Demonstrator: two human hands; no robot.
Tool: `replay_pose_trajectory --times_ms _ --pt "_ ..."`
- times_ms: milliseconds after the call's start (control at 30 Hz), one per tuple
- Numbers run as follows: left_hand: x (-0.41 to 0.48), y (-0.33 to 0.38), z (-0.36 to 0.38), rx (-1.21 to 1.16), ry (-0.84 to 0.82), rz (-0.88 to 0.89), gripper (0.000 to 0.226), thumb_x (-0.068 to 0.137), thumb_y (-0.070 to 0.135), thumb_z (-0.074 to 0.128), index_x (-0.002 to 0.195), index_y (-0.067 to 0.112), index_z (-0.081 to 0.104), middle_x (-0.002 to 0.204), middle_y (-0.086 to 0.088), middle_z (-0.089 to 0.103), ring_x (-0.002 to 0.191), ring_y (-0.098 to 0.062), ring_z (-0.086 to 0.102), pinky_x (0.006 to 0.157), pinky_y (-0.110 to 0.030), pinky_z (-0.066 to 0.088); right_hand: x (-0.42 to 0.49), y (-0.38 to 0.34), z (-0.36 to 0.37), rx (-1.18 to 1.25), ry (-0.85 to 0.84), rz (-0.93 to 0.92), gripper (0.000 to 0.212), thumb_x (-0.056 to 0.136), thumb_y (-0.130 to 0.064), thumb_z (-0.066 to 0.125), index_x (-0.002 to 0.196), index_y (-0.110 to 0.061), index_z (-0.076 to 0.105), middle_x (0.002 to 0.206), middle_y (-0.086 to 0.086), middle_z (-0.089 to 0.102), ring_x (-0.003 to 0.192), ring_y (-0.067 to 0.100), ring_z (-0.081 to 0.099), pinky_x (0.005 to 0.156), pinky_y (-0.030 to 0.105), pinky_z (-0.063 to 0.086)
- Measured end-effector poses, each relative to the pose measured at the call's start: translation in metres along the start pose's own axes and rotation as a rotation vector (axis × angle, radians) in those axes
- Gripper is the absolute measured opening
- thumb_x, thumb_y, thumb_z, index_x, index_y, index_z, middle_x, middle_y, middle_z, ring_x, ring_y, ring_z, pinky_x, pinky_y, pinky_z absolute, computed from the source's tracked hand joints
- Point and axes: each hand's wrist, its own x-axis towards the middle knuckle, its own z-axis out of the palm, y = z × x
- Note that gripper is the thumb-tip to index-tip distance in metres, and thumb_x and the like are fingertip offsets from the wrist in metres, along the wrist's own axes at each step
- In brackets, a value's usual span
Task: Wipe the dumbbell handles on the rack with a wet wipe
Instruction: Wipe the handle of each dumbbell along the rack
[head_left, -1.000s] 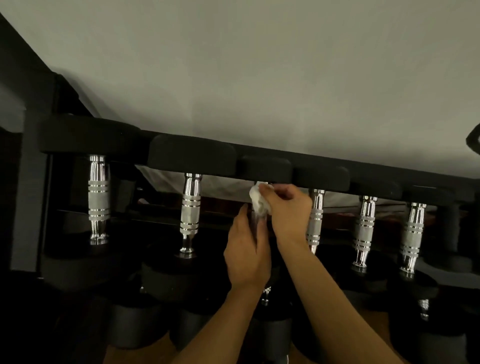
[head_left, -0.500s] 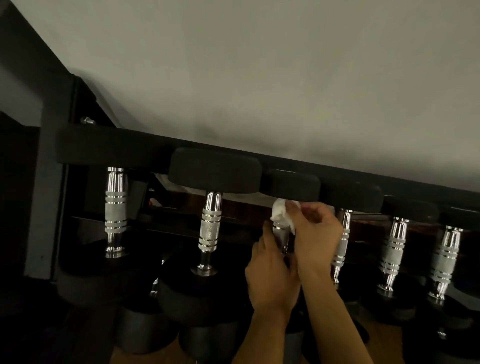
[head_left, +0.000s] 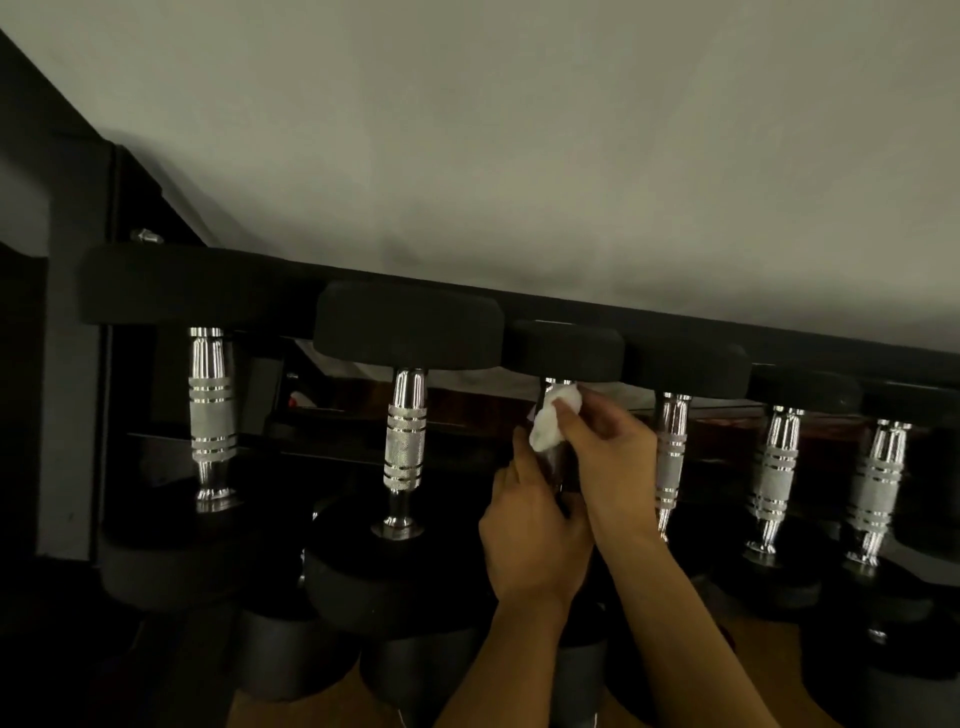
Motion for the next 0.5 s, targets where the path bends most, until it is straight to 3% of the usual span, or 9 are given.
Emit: replay_pose_trajectory --times_ms 167,300,400,500 --pt "0.001 0.000 0.000 -0.030 0.021 -0.006 0.078 0.088 0.046 0.058 0.151 0.024 0.017 0.127 0.001 0.055 0.114 -0.012 0.057 0.087 -0.028 0.048 -0.008 -0.002 -0.015 -0.204 -0.125 -0.122 0.019 0.085 -0.008 0.071 0.087 -0.027 0.070 0.079 -0.019 0.069 0.077 -0.009 0.067 0.066 0.006 0.050" --pt "0.000 0.003 -0.001 -0.057 0.058 0.014 0.077 0.090 0.050 0.054 0.151 0.030 0.012 0.127 0.001 0.055 0.108 -0.013 0.060 0.082 -0.031 0.052 0.010 -0.005 -0.004 -0.199 -0.041 -0.063 0.008 0.085 -0.021 0.071 0.091 -0.014 0.073 0.074 -0.015 0.067 0.067 -0.009 0.066 0.059 0.006 0.049" --pt "0.000 0.002 -0.002 -0.105 0.067 0.024 0.073 0.091 0.052 0.049 0.150 0.031 0.012 0.137 0.001 0.050 0.116 -0.015 0.057 0.085 -0.034 0.052 0.007 -0.001 0.004 -0.170 -0.020 -0.085 0.008 0.086 -0.021 0.071 0.093 -0.020 0.069 0.079 -0.017 0.066 0.072 -0.012 0.065 0.065 0.004 0.048" --pt "0.000 0.005 -0.005 -0.191 0.078 0.000 0.064 0.093 0.036 0.040 0.151 0.031 0.013 0.150 0.000 0.038 0.128 -0.019 0.048 0.091 -0.034 0.046 -0.009 0.011 -0.010 -0.200 -0.096 -0.057 0.010 0.085 -0.018 0.072 0.095 -0.019 0.070 0.082 -0.015 0.069 0.078 -0.008 0.067 0.068 0.008 0.051"
